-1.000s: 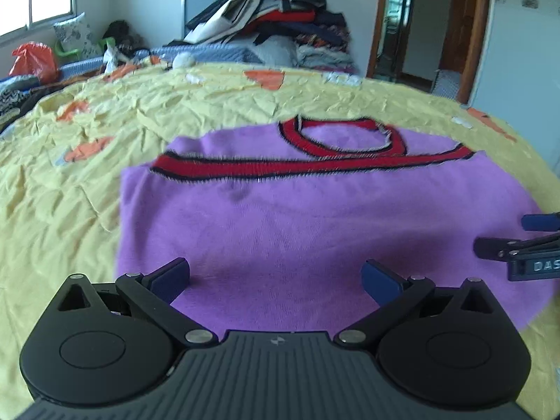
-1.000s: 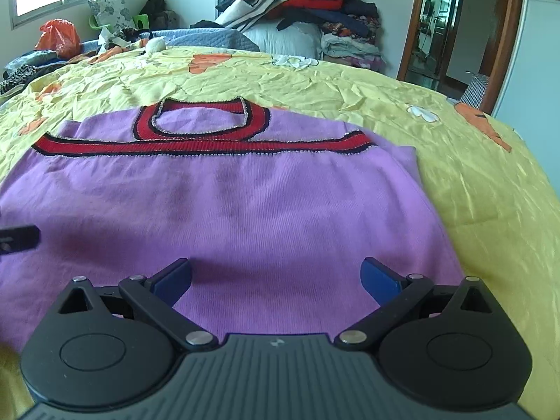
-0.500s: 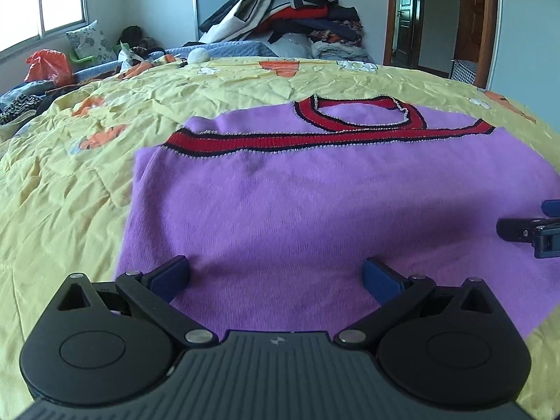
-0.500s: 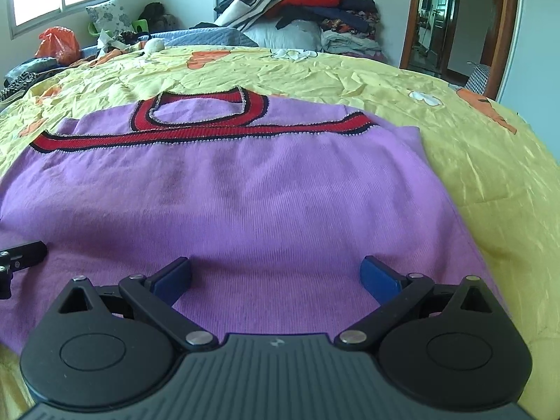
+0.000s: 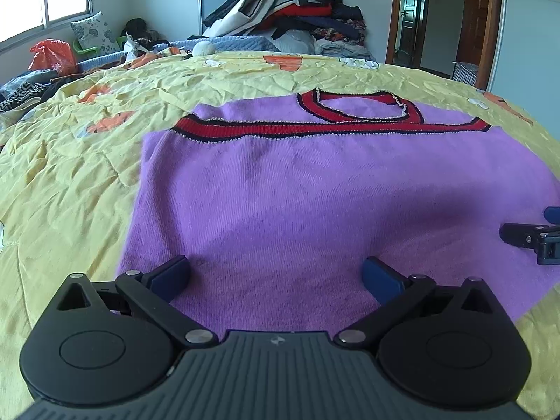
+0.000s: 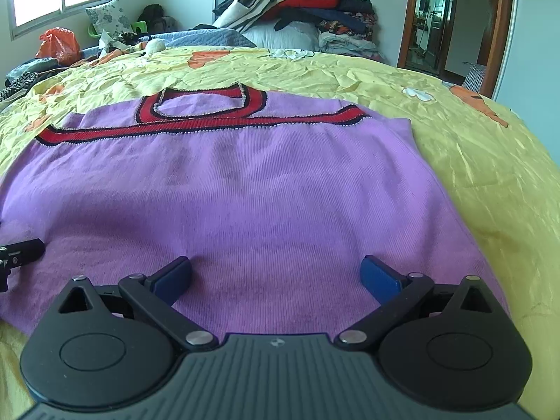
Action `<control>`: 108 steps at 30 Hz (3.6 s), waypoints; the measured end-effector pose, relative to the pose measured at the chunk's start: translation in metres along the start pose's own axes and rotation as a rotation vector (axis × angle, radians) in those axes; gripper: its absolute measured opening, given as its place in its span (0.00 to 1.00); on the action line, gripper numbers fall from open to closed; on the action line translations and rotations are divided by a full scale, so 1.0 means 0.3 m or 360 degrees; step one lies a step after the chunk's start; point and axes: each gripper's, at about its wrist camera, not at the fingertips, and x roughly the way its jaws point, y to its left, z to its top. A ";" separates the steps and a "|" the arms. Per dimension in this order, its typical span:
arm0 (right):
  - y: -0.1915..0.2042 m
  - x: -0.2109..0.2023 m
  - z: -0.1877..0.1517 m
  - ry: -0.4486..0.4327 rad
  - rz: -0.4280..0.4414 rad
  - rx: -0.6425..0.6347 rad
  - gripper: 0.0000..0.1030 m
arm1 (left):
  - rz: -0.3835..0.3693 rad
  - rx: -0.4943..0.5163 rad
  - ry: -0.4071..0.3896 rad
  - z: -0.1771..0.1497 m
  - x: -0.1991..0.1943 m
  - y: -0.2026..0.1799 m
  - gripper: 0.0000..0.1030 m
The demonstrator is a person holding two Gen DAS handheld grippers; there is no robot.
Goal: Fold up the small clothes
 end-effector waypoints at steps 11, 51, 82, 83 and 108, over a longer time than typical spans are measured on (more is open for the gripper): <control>0.003 -0.039 -0.017 0.0018 -0.0001 -0.0001 1.00 | -0.0043 -0.0008 0.0056 -0.003 -0.030 0.016 1.00; 0.755 -0.175 -0.140 -0.0299 0.0422 -0.0777 1.00 | -0.1055 -0.0729 0.0454 0.378 0.384 0.673 1.00; 1.028 -0.149 -0.206 -0.0416 0.0175 -0.1494 0.07 | -0.0960 -0.0835 0.0617 0.408 0.492 0.636 0.12; 1.024 -0.149 -0.203 -0.0403 0.0187 -0.1476 0.07 | -0.0958 -0.0825 0.0604 0.405 0.487 0.638 0.11; 0.360 -0.181 0.012 -0.0366 0.0735 0.0113 0.04 | -0.0832 -0.0659 0.0582 0.644 0.431 0.177 0.08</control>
